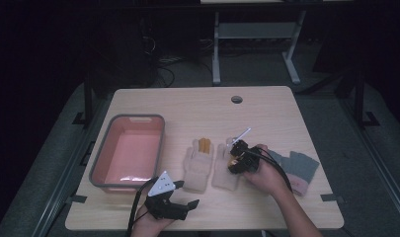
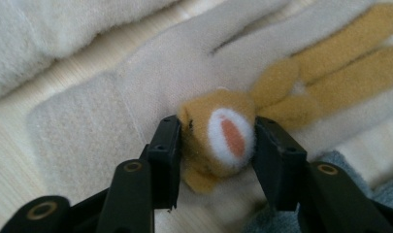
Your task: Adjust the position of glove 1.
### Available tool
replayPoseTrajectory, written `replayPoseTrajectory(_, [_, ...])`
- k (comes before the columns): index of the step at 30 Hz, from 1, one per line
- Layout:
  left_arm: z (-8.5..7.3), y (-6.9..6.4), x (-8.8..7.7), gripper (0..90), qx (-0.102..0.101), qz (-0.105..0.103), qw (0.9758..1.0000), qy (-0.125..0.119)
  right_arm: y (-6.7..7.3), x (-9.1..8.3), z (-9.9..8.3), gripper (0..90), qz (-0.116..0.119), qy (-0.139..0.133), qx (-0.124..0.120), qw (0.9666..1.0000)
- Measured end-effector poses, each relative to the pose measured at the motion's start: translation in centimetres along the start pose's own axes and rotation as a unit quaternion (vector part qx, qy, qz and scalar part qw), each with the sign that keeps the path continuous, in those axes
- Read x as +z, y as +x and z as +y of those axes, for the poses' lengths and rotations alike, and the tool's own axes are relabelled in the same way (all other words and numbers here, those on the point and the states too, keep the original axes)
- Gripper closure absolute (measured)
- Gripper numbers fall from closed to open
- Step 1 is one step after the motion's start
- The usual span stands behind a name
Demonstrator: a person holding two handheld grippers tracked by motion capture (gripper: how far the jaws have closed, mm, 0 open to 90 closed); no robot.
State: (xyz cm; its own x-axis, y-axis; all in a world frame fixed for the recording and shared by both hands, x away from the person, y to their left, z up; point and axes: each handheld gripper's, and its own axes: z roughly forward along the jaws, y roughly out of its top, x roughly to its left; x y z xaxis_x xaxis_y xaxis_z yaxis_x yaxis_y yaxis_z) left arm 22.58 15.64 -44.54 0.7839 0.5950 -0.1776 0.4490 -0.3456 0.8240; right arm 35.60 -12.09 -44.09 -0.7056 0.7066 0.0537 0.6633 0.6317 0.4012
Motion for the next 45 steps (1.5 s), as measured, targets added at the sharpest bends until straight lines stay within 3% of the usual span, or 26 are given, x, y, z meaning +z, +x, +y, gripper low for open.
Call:
replayPoseTrajectory(4, [0.0,0.0,0.1,17.5,-0.001,0.000,1.0000,0.001,-0.3,-0.2,-0.2,59.6,0.006,-0.002,0.005,1.0000])
replayPoseTrajectory(12, [0.0,0.1,-0.1,17.5,-0.004,0.004,1.0000,-0.002,0.2,-0.7,-0.1,63.8,0.000,-0.011,-0.010,0.9999])
replayPoseTrajectory(22, [0.0,0.2,-0.2,17.5,-0.008,0.011,0.9999,-0.008,0.6,-3.5,0.2,64.1,-0.001,-0.036,-0.024,0.9991])
replayPoseTrajectory(35, [0.2,0.3,-0.7,17.5,-0.009,0.025,0.9994,-0.021,3.3,-6.8,3.0,64.1,0.003,-0.070,-0.069,0.9952])
replayPoseTrajectory(45, [0.3,0.2,-1.0,17.5,-0.010,0.032,0.9991,-0.025,6.0,-5.3,6.1,64.1,0.023,-0.069,-0.104,0.9919])
